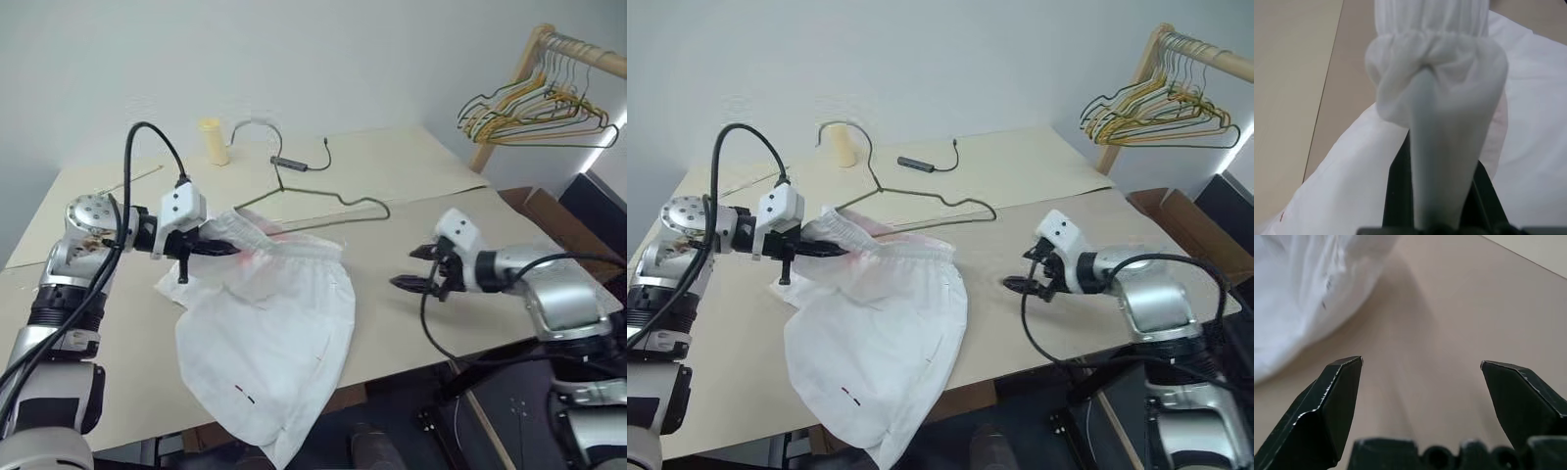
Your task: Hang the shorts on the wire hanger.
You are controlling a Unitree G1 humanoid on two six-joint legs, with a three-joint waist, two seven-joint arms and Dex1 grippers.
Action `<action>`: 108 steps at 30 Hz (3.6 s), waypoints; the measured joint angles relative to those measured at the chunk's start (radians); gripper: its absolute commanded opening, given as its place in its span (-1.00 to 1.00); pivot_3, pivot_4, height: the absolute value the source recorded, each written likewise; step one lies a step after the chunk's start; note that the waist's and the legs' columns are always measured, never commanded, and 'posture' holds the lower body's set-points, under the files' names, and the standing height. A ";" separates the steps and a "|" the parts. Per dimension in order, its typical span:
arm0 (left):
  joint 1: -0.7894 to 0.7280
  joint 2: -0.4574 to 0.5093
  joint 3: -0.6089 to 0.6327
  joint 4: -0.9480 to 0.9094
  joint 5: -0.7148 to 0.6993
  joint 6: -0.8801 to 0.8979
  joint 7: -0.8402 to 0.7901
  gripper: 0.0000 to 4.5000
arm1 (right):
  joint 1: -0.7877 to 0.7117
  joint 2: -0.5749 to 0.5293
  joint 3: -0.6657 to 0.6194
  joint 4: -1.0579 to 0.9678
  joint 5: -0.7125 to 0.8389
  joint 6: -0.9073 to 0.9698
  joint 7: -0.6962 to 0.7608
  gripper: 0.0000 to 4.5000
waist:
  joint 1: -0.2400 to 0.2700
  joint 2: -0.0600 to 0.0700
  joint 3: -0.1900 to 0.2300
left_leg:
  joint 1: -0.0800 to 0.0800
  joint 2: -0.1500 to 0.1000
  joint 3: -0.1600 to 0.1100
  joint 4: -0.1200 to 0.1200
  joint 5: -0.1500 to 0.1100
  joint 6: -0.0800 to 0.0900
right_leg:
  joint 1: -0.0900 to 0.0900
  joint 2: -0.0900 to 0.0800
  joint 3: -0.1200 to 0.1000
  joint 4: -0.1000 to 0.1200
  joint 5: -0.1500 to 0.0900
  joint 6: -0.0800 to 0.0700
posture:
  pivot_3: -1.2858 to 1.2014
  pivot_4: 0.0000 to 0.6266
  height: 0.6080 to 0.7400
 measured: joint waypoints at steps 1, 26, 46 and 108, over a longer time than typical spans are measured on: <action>0.002 -0.002 0.000 -0.005 -0.001 0.001 0.002 -1.00 | 0.003 0.034 -0.001 -0.004 0.016 0.009 -0.018 0.99 | -0.001 0.000 0.000 | 0.000 0.000 0.000 0.000 0.000 0.000 | 0.000 0.000 0.000 0.000 0.000 0.000 | -0.07 -0.93 1.00; 0.038 0.011 0.001 -0.025 -0.013 0.020 -0.016 -1.00 | -0.087 0.259 0.080 0.095 0.092 0.149 -0.241 -0.99 | -0.011 0.000 0.000 | -0.001 -0.001 -0.001 0.000 0.000 0.000 | -0.002 -0.001 -0.001 0.001 0.000 0.000 | -0.08 -0.98 1.00; 0.079 0.064 0.002 0.068 0.010 -0.092 -0.001 -1.00 | -0.017 0.098 -0.030 0.037 0.181 0.081 -0.224 -0.99 | -0.031 -0.001 -0.001 | -0.001 -0.001 -0.001 0.000 0.000 0.000 | -0.001 -0.001 -0.001 0.000 0.000 0.000 | -0.09 -0.98 1.00; -0.025 -0.036 -0.102 0.243 0.199 -0.046 0.084 -1.00 | 0.023 -0.071 0.182 -0.421 -0.003 -0.124 -0.197 -0.99 | -0.028 -0.003 -0.002 | -0.002 -0.001 -0.001 0.000 0.000 0.000 | -0.001 -0.001 -0.002 0.000 0.000 0.000 | -0.12 -0.96 1.00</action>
